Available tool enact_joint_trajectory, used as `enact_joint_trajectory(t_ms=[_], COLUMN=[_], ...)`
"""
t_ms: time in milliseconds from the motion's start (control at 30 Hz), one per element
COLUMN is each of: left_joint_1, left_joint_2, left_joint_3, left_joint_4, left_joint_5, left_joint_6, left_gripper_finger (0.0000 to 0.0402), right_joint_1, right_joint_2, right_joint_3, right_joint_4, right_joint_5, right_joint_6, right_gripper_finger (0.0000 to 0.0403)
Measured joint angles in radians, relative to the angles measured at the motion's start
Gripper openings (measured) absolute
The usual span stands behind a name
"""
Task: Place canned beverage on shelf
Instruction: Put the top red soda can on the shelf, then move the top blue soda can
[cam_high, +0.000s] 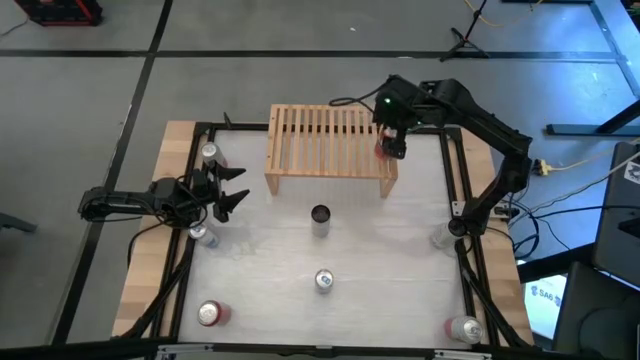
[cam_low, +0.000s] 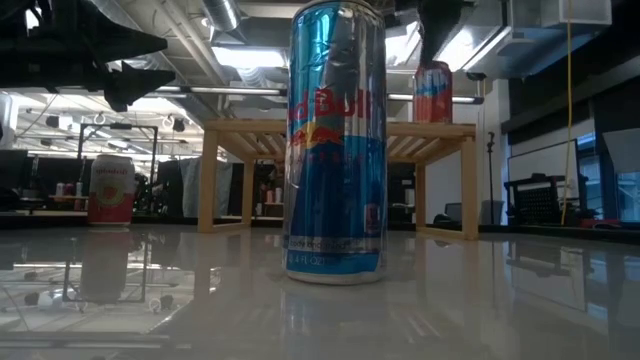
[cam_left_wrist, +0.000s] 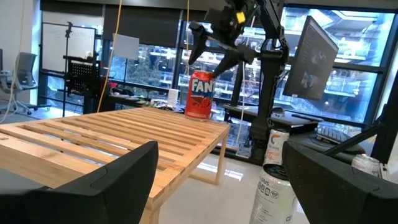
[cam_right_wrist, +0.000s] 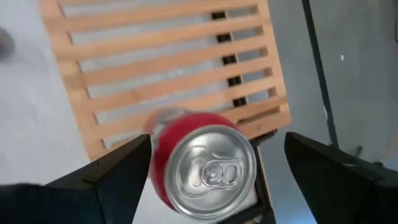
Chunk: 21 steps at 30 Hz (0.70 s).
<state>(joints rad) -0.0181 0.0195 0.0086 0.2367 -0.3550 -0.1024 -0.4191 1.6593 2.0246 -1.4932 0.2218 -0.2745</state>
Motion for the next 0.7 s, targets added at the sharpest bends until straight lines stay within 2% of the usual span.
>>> enact_joint_trajectory(t_ms=[300,433,533,700], left_joint_1=[0.0,0.0,0.0,0.0], left_joint_2=[0.0,0.0,0.0,0.0], left_joint_3=[0.0,0.0,0.0,0.017], left_joint_4=[0.073,0.17,0.221,0.245], left_joint_5=[0.018,0.085,0.094,0.161], left_joint_6=[0.0,0.0,-0.001,-0.014], left_gripper_finger=[0.0338,0.0338,0.0338,0.0338], right_joint_1=[0.001,0.001,0.018,0.101], right_joint_2=[-0.002,-0.002,-0.003,-0.034], right_joint_3=[0.177,0.271,0.323,0.313], right_joint_4=[-0.033,-0.052,-0.057,-0.03], right_joint_5=[-0.053,-0.151,-0.193,-0.198], right_joint_6=[0.047,0.107,0.151,0.229], right_gripper_finger=[0.0356,0.0356,0.0356,0.0356])
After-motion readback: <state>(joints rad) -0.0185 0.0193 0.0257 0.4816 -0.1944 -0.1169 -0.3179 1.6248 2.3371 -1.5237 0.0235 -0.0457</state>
